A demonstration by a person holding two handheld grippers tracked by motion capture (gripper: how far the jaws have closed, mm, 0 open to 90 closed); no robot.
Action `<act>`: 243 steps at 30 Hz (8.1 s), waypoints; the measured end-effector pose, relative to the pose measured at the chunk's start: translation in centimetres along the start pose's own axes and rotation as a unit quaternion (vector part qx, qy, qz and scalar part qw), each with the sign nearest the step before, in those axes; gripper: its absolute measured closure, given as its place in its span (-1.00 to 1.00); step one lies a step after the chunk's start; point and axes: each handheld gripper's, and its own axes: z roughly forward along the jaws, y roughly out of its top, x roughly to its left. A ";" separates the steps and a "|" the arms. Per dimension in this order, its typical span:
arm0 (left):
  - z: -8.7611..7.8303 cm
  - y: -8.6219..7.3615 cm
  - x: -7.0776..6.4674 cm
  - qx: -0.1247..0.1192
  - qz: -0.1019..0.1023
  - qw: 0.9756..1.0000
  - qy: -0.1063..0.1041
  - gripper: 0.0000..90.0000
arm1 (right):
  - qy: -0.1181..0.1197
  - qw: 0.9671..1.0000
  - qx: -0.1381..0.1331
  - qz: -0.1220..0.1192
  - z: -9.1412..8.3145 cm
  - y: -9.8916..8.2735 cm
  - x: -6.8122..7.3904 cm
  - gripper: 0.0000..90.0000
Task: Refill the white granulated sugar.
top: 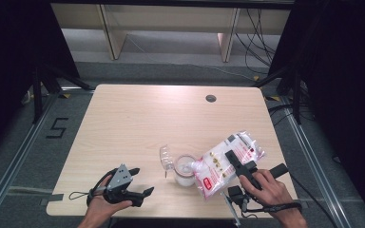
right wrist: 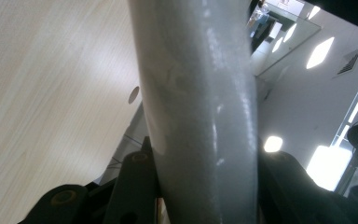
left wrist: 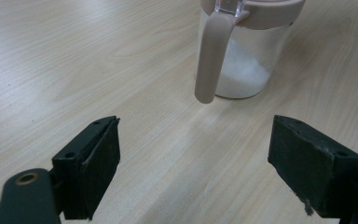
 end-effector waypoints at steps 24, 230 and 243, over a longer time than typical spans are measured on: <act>0.0 0.1 0.2 0.004 0.018 1.000 0.002 -0.64 | 0.000 1.000 0.001 0.001 0.0 0.0 0.0 0.53; -0.1 0.0 0.0 0.001 0.001 1.000 0.001 -0.63 | 0.037 0.974 -0.086 0.206 1.0 -0.7 0.7 0.68; -0.2 0.1 0.0 0.003 0.005 1.000 0.004 -0.63 | 0.074 0.926 -0.123 0.348 1.2 -1.5 1.7 0.72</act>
